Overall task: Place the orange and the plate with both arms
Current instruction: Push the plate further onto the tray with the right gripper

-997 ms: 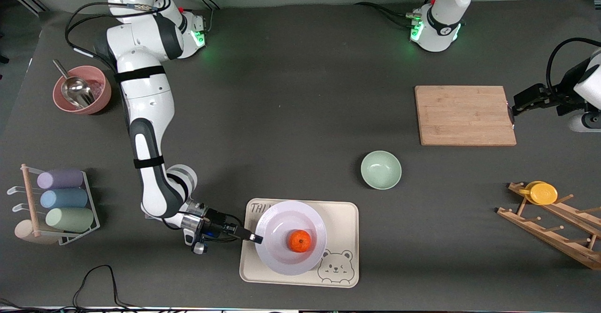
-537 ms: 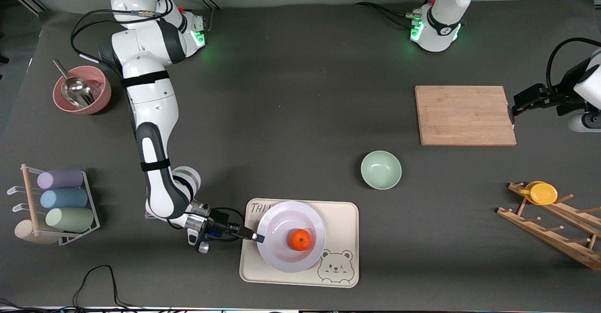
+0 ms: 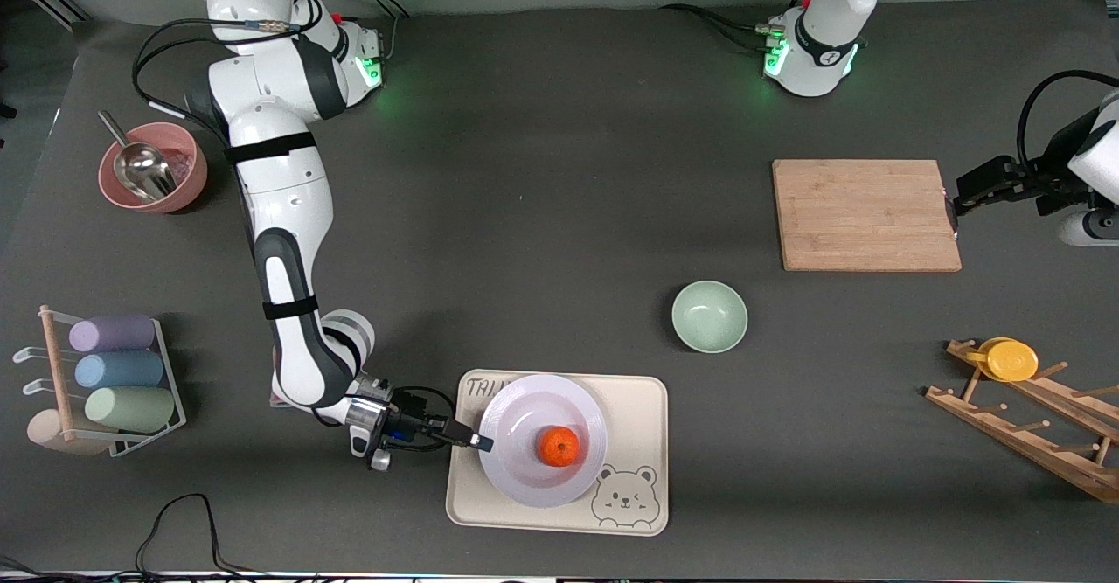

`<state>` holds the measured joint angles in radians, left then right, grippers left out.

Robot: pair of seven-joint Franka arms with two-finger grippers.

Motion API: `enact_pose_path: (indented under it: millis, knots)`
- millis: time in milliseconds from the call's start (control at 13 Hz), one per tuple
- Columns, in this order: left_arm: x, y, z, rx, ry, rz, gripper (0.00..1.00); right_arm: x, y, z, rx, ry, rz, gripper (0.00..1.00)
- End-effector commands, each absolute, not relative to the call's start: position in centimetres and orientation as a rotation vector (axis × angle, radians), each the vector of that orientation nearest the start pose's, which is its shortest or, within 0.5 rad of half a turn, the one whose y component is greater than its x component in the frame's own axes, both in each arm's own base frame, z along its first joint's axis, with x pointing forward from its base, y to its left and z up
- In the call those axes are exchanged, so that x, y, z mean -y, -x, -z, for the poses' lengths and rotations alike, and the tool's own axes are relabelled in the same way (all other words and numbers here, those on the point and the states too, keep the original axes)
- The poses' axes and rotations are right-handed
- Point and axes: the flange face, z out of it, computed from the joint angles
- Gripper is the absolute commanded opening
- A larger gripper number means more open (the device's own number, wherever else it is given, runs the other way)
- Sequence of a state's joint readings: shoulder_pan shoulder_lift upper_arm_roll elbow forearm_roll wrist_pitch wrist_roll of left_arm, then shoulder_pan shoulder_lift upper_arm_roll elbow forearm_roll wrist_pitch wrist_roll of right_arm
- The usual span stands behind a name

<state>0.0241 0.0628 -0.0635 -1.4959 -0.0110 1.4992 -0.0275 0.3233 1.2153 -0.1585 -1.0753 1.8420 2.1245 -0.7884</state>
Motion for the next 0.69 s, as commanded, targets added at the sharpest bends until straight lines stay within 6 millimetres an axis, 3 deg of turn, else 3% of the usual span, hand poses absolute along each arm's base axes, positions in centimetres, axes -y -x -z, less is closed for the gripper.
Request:
enact_pose_path:
  millis: [0,77,153,614]
  knots:
    - [2.49,-56.13,-62.06,-0.044,3.147,-0.092,1.0,-21.66,-74.98,-9.34,-0.168,1.879,0.346,0.47]
    - [2.49,-56.13,-62.06,-0.044,3.147,-0.092,1.0,-21.62,-74.91,-9.2,-0.168,1.88,0.344,0.67]
    - [2.47,-56.13,-62.06,-0.044,3.145,-0.092,1.0,-21.61,-74.91,-9.25,-0.169,1.88,0.344,1.0]
    - [2.47,-56.13,-62.06,-0.044,3.145,-0.092,1.0,-21.38,-75.2,-10.18,-0.156,1.896,0.339,1.0]
